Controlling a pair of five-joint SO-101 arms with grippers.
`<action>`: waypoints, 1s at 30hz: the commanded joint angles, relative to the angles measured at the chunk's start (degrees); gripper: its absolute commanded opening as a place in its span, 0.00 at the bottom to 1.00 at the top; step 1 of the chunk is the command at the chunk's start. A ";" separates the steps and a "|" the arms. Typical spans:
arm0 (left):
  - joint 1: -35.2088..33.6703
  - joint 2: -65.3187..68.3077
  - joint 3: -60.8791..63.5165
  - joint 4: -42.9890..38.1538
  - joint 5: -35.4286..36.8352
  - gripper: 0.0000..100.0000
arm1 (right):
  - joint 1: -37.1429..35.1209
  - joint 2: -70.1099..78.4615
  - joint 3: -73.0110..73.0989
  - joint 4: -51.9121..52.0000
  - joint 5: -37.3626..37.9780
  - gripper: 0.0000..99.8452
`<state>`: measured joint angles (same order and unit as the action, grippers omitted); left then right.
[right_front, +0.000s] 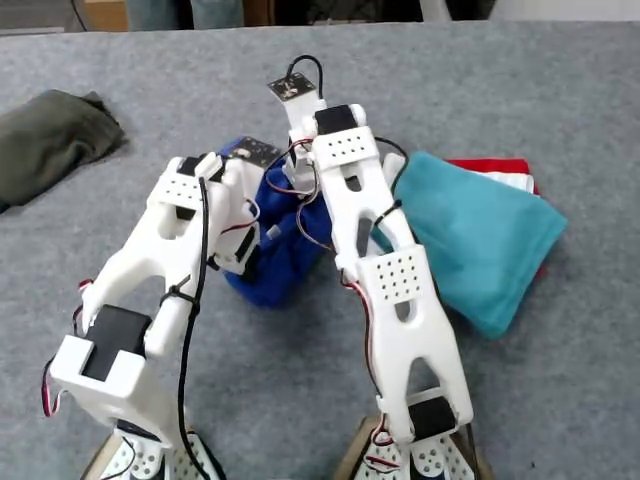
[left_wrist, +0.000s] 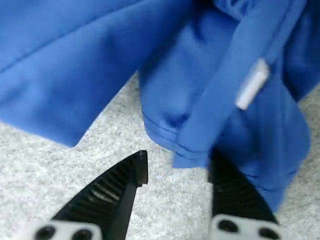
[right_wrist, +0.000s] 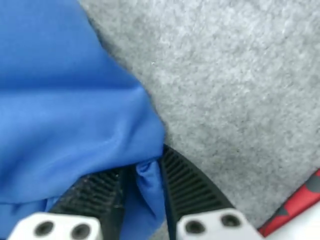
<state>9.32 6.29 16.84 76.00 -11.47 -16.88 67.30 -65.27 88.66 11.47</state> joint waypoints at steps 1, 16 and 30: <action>0.04 -0.26 2.24 -3.52 -0.62 0.30 | 2.55 0.92 -1.27 -1.32 -0.44 0.01; 4.00 6.95 5.58 -9.85 5.80 0.21 | 2.55 1.45 -3.30 0.00 -0.44 0.01; 4.18 8.97 2.59 -5.71 8.88 0.04 | 2.55 1.45 -3.30 0.09 -0.44 0.01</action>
<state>13.89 15.16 21.05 68.44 -3.38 -16.00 68.53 -68.09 88.84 11.47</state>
